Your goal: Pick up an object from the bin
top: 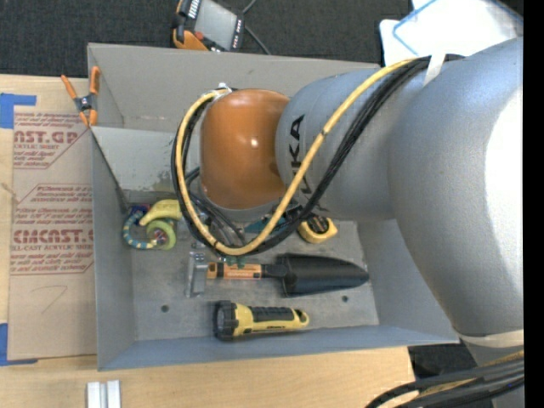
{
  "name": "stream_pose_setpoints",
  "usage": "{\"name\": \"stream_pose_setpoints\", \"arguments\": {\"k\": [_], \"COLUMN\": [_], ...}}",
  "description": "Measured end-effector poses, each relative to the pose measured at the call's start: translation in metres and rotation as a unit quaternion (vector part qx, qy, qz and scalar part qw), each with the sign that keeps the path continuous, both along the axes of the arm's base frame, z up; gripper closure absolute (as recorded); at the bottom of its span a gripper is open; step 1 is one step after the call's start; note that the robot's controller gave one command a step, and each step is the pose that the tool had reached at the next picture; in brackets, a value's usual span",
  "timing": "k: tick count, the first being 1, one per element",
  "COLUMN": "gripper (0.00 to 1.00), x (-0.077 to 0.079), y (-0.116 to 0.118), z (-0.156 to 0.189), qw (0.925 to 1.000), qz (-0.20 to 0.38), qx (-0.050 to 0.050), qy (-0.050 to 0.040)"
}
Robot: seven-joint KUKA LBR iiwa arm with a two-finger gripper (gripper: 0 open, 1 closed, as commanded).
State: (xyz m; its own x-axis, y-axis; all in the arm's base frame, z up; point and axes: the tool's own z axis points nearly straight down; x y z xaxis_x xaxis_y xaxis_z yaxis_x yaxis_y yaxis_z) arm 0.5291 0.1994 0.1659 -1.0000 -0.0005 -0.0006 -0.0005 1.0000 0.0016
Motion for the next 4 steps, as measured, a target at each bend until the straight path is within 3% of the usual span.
{"name": "stream_pose_setpoints", "arguments": {"k": [1, 2, 3, 4], "gripper": [0.0, 0.0, 0.0, 0.0], "x": [0.0, 0.013, -0.017, 0.019], "y": [0.0, 0.0, 0.0, -0.031], "z": [0.0, 0.039, 0.051, 0.009], "qw": [1.0, 1.0, 0.9999, 0.9982], "qz": [0.0, -0.001, -0.015, -0.06], "qx": [0.0, 0.002, 0.0, 0.001], "qy": [0.0, -0.0025, 0.0023, -0.0006]}}
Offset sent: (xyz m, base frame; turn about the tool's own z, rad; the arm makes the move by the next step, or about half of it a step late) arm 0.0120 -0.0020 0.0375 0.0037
